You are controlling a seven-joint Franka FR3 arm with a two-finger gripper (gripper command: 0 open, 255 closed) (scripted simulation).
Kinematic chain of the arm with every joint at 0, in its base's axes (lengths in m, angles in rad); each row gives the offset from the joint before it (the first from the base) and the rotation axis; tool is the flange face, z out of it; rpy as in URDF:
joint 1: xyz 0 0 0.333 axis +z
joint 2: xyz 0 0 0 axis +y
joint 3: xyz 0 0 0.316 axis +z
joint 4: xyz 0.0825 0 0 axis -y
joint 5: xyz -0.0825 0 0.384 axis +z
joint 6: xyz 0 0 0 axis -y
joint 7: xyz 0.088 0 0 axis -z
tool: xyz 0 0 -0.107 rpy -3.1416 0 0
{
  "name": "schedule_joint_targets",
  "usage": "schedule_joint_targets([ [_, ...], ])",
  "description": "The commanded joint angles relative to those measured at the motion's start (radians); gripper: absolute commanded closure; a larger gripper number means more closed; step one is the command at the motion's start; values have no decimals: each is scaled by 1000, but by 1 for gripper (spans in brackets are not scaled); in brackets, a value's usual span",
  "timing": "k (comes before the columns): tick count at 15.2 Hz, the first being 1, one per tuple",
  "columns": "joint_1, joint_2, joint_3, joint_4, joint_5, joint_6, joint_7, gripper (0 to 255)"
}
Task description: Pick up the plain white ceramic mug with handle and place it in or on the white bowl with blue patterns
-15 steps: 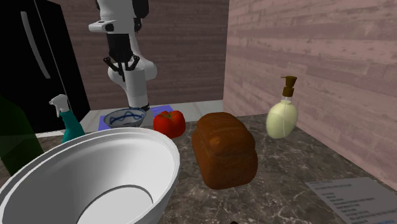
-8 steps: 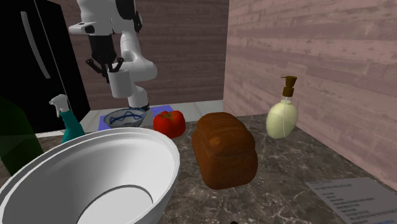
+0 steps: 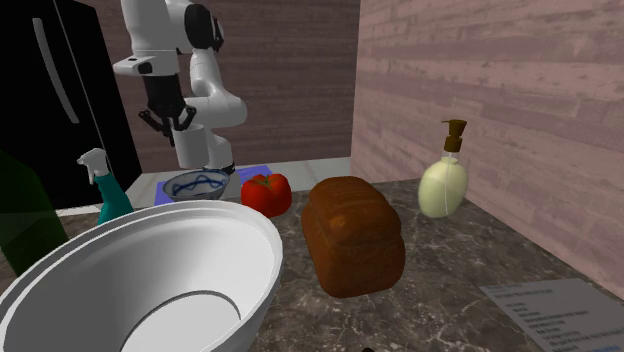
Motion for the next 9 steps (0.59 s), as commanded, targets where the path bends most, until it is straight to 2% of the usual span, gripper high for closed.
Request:
schedule_joint_targets([
  [1,-2,1,-4,-26,-5,28,2,255],
  [7,-9,14,-22,-101,-23,115,5,255],
  [9,-9,14,-22,-101,-23,115,5,255],
])
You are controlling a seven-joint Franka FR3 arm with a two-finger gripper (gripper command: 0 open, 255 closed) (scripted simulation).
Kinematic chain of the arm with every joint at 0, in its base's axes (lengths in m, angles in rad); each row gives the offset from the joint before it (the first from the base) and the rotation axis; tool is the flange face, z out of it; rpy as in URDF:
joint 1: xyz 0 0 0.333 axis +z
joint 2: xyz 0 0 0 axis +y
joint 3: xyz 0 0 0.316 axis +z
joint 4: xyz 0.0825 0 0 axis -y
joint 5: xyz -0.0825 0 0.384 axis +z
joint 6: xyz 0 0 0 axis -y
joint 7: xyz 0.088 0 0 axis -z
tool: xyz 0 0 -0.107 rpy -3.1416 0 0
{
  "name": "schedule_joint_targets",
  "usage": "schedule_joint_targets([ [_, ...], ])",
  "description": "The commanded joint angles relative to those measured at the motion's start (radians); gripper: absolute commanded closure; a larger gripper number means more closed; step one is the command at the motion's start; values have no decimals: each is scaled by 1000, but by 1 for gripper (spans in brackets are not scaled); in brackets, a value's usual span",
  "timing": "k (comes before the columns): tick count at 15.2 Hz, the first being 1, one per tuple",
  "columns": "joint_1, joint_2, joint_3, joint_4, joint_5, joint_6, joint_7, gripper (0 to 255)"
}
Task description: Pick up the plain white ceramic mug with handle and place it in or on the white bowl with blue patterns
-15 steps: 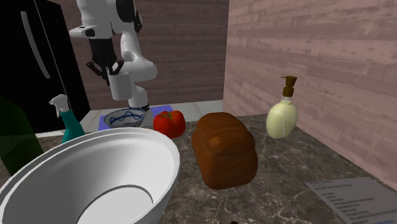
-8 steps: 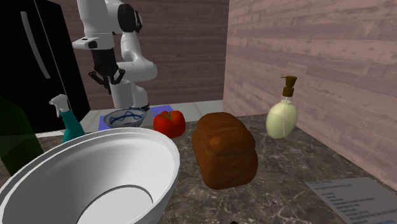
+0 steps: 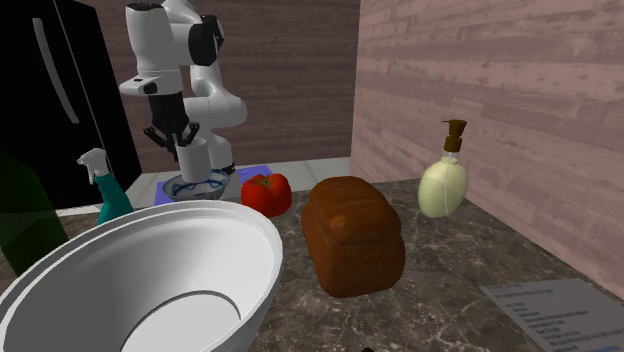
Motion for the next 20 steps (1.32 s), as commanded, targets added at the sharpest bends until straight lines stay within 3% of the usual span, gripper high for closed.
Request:
schedule_joint_targets([
  [1,0,1,-1,-4,-1,6,0,255],
  [6,0,1,-1,-4,-1,6,0,255],
  [7,0,1,-1,-4,-1,6,0,0],
  [12,0,1,-1,-4,-1,6,0,0],
  [16,13,-5,25,119,27,-123,-3,0],
  [20,13,-5,26,119,27,-123,-3,0],
])
